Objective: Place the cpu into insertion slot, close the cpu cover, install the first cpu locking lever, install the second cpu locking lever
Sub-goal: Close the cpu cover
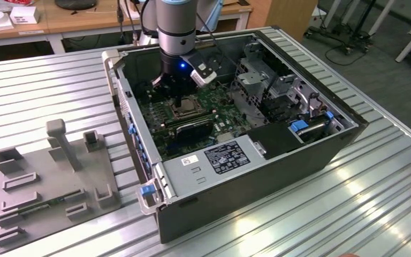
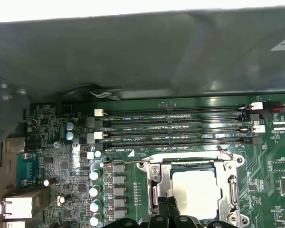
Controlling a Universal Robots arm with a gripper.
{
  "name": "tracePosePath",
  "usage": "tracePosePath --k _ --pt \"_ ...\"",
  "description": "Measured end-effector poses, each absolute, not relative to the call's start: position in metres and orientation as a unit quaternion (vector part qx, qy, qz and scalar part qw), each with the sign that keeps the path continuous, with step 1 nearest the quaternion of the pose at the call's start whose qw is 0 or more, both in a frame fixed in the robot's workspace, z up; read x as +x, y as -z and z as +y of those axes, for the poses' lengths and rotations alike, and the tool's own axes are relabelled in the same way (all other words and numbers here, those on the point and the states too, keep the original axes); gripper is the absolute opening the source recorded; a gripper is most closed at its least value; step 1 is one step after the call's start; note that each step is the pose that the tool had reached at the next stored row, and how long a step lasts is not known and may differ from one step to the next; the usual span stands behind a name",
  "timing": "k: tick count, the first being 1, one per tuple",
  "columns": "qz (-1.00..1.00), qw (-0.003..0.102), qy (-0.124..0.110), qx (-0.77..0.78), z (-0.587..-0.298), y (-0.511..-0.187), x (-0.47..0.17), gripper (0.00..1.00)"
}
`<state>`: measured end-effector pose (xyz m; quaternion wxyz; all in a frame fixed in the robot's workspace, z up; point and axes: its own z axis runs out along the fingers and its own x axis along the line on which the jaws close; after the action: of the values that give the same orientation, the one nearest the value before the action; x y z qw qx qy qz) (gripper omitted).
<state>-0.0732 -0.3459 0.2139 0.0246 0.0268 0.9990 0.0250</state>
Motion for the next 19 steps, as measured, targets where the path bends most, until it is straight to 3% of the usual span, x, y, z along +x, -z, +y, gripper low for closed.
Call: tracePosePath --k 19 --pt "0.999 0.025 -0.025 0.027 -0.3435 -0.2098 -0.0751 0.11"
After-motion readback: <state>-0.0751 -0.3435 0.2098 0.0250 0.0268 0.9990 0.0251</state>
